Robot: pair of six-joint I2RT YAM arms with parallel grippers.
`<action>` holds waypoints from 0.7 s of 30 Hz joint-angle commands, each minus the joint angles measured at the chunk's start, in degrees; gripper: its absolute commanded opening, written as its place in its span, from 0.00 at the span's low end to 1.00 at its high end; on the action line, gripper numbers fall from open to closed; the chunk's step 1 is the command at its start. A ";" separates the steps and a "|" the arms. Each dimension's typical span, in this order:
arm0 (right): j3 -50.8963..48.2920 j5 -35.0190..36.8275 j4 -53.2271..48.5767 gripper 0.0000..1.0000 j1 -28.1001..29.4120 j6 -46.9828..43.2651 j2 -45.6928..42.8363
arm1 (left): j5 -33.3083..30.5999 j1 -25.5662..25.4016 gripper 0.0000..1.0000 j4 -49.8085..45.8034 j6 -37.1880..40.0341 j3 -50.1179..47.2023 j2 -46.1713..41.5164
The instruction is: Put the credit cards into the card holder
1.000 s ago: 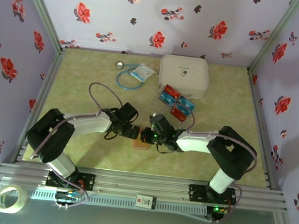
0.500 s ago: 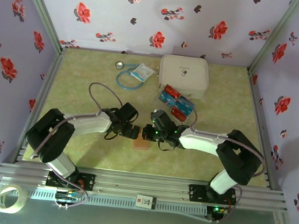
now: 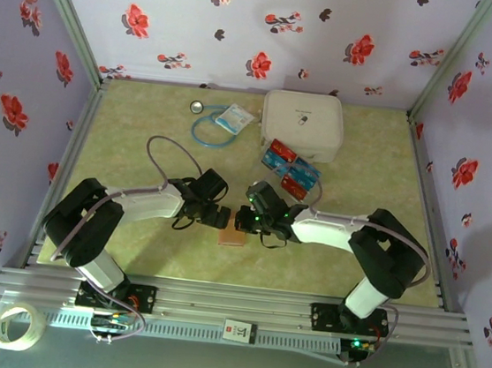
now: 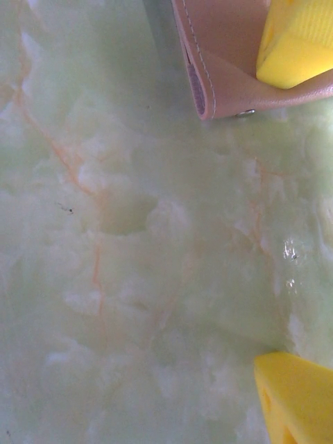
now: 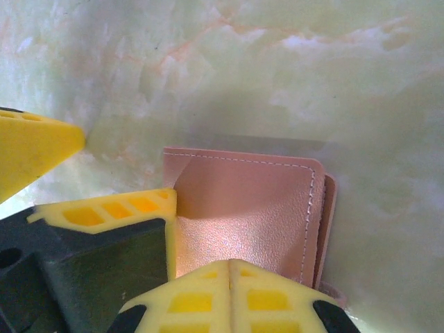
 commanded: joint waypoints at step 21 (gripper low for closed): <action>-3.16 -1.18 4.31 0.00 0.06 1.16 0.34 | -0.30 -1.02 1.00 -1.44 -0.30 -1.09 2.89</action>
